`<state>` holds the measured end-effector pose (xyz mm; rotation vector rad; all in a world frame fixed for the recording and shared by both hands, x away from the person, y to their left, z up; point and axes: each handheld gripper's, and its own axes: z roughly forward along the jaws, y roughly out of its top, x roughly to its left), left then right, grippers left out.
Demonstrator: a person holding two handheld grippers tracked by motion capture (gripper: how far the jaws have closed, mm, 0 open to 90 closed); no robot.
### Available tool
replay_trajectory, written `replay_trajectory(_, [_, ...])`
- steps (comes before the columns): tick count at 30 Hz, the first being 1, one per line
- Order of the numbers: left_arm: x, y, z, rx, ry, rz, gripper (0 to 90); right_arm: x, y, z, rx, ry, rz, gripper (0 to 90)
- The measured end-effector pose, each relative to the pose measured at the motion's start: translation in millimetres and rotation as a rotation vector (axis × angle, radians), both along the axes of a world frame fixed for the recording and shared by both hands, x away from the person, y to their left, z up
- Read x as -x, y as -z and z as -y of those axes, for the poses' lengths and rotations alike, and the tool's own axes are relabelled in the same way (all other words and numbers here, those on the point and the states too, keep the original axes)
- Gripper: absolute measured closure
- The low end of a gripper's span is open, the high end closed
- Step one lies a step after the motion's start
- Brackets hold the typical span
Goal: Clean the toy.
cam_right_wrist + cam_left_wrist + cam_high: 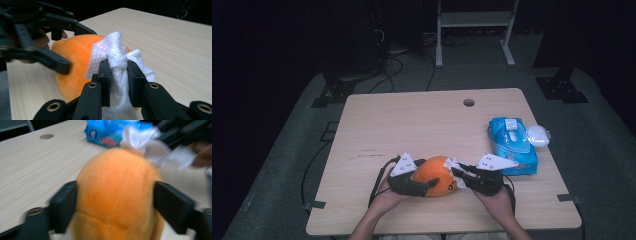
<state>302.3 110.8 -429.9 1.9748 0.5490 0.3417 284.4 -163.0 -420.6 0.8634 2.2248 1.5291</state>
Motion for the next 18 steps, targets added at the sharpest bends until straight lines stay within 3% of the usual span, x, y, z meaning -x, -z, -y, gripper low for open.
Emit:
replay_trajectory(3, [-4.2, 1.9, -7.6, 0.014, -0.022, -0.029, 33.5, -2.9, 4.1, 3.3, -0.013, 0.010, -0.020, 75.2])
replay_trajectory(5, [-8.4, 4.3, -13.7, 0.046, -0.050, -0.069, 34.2, -5.9, 7.5, 6.6, 0.002, 0.025, -0.030, 75.2])
replay_trajectory(7, [-10.7, 5.9, -16.7, 0.054, -0.055, -0.079, 34.8, -7.0, 11.3, 8.5, 0.000, 0.033, -0.052, 75.2])
replay_trajectory(9, [-11.7, 6.8, -16.9, 0.059, -0.069, -0.086, 34.9, -3.4, 9.2, 4.1, 0.001, 0.026, -0.044, 75.2])
replay_trajectory(11, [-13.1, 7.5, -18.0, 0.067, -0.073, -0.095, 34.9, 2.9, 4.6, -5.7, -0.003, -0.029, -0.024, 75.2])
replay_trajectory(14, [-13.7, 8.5, -20.4, 0.079, -0.074, -0.110, 34.9, 6.2, 5.1, -14.2, 0.034, -0.048, 0.006, 75.1])
replay_trajectory(18, [-13.9, 8.3, -21.0, 0.077, -0.074, -0.109, 35.2, -3.6, 11.6, -0.8, 0.039, 0.010, -0.027, 75.2])
